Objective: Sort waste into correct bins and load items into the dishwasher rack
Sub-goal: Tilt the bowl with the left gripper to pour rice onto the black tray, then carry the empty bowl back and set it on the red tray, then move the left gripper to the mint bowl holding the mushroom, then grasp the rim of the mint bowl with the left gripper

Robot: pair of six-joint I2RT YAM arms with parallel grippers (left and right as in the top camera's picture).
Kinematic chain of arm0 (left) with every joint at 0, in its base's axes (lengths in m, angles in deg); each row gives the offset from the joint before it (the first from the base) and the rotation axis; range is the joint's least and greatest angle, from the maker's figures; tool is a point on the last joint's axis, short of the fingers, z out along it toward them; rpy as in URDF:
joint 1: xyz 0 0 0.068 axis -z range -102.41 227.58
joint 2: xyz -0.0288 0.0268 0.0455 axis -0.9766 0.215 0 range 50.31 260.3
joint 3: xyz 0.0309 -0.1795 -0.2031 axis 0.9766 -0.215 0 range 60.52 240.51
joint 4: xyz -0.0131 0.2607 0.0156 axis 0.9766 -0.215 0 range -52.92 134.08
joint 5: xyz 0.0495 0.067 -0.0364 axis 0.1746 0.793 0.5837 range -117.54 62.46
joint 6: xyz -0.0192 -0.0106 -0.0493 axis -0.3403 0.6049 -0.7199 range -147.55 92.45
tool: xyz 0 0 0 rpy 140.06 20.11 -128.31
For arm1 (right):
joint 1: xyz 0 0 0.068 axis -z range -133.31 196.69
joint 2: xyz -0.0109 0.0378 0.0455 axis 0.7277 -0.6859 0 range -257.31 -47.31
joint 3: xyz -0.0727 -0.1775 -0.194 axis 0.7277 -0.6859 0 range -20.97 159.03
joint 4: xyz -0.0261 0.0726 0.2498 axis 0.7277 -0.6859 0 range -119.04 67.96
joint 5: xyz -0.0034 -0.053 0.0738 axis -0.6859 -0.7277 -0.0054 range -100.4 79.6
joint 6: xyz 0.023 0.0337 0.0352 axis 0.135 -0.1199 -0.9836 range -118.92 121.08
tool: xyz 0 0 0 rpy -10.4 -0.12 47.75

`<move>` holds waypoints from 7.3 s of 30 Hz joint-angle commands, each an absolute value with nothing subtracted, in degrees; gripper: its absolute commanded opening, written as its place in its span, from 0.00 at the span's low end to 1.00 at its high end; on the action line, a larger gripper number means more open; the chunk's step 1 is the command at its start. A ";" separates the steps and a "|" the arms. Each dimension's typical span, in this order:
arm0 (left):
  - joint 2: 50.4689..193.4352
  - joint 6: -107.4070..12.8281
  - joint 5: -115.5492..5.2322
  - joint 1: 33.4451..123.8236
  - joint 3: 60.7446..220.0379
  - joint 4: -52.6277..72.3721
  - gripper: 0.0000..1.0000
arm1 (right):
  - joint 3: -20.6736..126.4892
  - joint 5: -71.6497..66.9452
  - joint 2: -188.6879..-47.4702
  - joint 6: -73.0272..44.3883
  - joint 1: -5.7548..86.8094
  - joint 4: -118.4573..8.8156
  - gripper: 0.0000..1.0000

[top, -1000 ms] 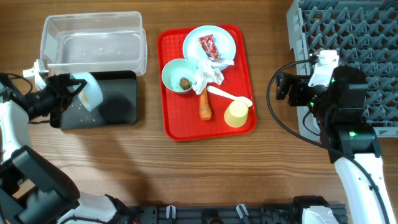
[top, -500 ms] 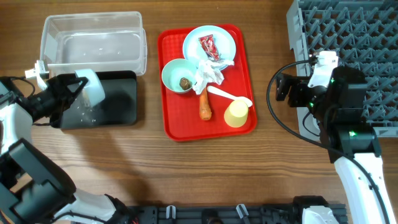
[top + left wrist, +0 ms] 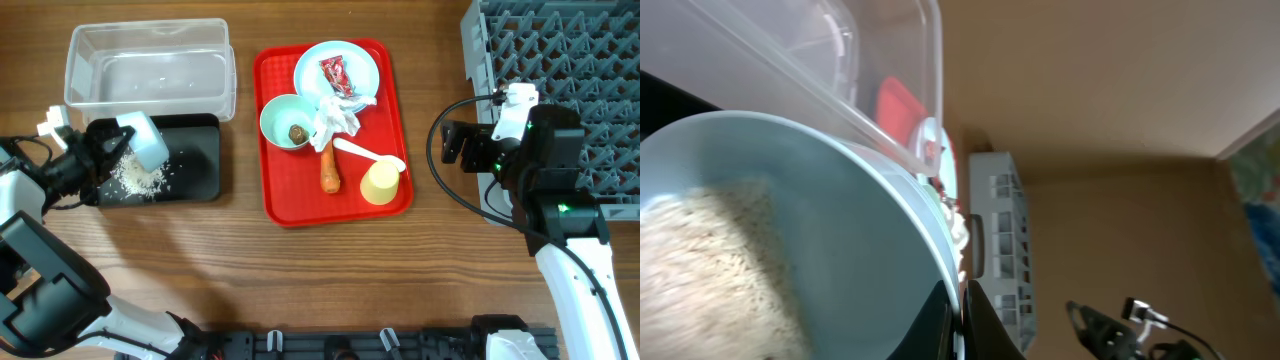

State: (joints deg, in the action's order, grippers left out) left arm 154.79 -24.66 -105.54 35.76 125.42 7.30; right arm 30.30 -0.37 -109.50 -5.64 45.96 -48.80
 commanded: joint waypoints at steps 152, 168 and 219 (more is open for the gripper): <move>149.31 -41.55 -22.53 120.11 125.40 -1.44 0.14 | 31.85 -1.40 -110.09 -5.05 45.57 -49.74 1.00; 146.73 -41.53 -18.42 120.06 125.46 -3.69 0.65 | 31.85 -1.38 -110.09 -5.10 45.57 -49.72 1.00; 161.44 -13.33 -27.14 102.12 142.27 -0.13 0.60 | 31.85 -1.42 -110.11 -5.07 45.57 -49.56 1.00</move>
